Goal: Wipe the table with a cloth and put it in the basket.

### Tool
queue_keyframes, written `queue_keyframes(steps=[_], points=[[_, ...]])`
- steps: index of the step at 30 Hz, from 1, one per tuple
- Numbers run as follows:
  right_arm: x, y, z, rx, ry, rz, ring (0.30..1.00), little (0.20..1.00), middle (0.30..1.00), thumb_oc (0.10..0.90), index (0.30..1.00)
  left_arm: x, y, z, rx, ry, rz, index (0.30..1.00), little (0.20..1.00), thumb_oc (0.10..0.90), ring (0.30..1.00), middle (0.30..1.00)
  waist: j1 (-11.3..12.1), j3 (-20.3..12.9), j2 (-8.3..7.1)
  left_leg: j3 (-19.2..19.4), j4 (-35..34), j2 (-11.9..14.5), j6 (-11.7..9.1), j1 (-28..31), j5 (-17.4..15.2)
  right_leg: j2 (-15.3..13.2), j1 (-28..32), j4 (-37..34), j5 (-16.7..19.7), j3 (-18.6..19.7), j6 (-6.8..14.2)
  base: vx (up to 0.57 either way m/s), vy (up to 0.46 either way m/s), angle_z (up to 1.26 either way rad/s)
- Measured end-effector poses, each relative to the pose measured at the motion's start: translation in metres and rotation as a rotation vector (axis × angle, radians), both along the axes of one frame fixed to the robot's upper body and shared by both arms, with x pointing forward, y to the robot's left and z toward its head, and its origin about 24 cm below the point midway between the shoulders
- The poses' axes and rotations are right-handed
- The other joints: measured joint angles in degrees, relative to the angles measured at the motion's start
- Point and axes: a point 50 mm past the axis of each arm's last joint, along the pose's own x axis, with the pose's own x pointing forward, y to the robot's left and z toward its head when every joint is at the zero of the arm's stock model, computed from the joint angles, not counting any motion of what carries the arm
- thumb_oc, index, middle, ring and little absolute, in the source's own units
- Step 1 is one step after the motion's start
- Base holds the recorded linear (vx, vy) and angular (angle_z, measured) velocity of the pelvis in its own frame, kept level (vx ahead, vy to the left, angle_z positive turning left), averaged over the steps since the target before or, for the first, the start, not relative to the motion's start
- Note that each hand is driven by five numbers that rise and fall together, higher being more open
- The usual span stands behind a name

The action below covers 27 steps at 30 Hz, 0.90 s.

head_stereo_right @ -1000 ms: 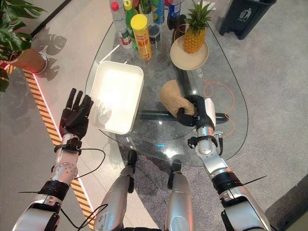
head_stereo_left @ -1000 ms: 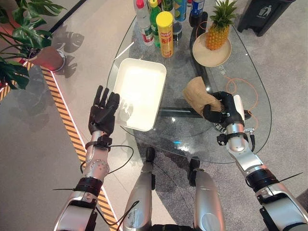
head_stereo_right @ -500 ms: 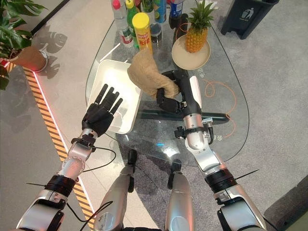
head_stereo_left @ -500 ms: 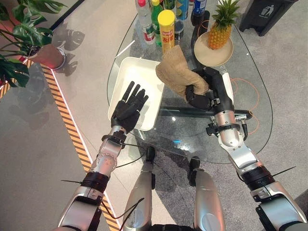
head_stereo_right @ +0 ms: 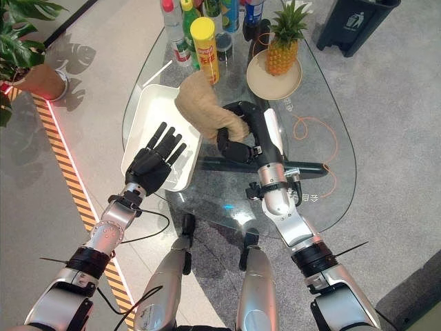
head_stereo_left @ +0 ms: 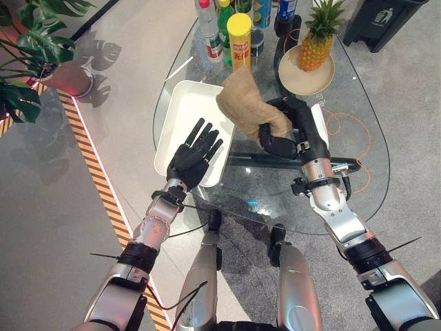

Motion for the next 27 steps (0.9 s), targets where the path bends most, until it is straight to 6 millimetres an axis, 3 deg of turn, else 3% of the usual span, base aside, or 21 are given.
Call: queue_keyframes(steps=[9,27], points=[[-0.003,0.016,-0.009,-0.023,0.051,0.081,0.3,0.2,0.3,0.1,0.3,0.0,-0.003,0.0,-0.023,0.004,-0.007,0.9,0.9,0.8,0.9,0.9,0.01,0.0,-0.03,-0.02,0.12,0.0,-0.01,-0.06,0.01,-0.01,-0.1,0.28,-0.19,0.0,-0.27,0.0,0.0,0.0],[-0.001,0.016,-0.012,-0.019,0.093,0.078,0.3,0.2,0.3,0.1,0.3,0.0,-0.002,0.012,-0.037,-0.059,0.043,0.9,0.9,0.8,0.9,0.9,0.04,0.0,-0.03,-0.03,0.27,-0.01,-0.04,-0.07,0.03,-0.04,-0.21,0.66,-0.29,0.04,-0.31,0.0,0.0,0.0]])
